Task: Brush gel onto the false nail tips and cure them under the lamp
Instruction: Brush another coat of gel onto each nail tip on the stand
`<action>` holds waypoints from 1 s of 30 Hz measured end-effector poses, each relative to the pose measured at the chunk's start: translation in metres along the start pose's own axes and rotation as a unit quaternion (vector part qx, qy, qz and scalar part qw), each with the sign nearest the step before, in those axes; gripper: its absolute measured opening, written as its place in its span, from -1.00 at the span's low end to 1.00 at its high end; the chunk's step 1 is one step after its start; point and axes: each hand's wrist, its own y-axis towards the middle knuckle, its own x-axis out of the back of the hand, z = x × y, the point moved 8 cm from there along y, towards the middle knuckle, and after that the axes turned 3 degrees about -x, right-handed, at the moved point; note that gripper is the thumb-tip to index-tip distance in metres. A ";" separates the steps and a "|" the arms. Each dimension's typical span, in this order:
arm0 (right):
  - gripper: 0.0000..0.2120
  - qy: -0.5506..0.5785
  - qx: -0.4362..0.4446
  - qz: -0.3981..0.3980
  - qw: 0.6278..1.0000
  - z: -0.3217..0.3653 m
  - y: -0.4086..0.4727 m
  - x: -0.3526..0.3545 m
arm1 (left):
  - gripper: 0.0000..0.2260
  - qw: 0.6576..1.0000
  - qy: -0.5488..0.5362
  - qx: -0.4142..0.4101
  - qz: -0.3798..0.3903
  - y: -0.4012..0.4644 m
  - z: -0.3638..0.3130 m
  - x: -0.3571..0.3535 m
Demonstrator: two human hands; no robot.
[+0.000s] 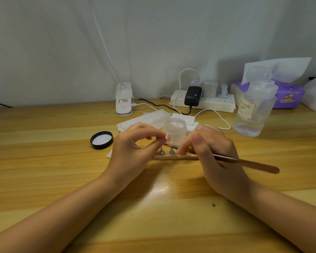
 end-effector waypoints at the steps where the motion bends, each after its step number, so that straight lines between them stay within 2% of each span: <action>1: -0.51 0.007 0.001 -0.004 1.000 0.000 0.000 0.001 | -0.86 1.000 0.002 0.002 -0.004 0.000 0.001 0.000; 8: -0.60 0.022 -0.054 -0.017 0.998 -0.009 0.002 0.005 | -0.85 1.000 0.009 0.008 0.002 0.000 0.002 0.001; 14: -0.54 0.008 -0.012 0.000 1.000 -0.001 0.000 0.001 | -0.84 1.000 0.010 0.008 0.001 0.000 0.000 0.000; 21: -0.60 0.020 -0.063 -0.011 0.998 -0.010 0.002 0.005 | -0.85 1.000 0.013 0.018 0.005 0.001 0.002 -0.001; 27: -0.58 0.017 -0.020 0.005 1.000 -0.002 0.000 0.001 | -0.90 1.000 0.011 0.016 0.001 0.000 0.001 0.001; 30: -0.60 0.032 -0.029 -0.009 0.999 -0.003 0.000 0.004 | -0.90 1.000 0.012 0.020 0.002 0.000 0.002 0.000</action>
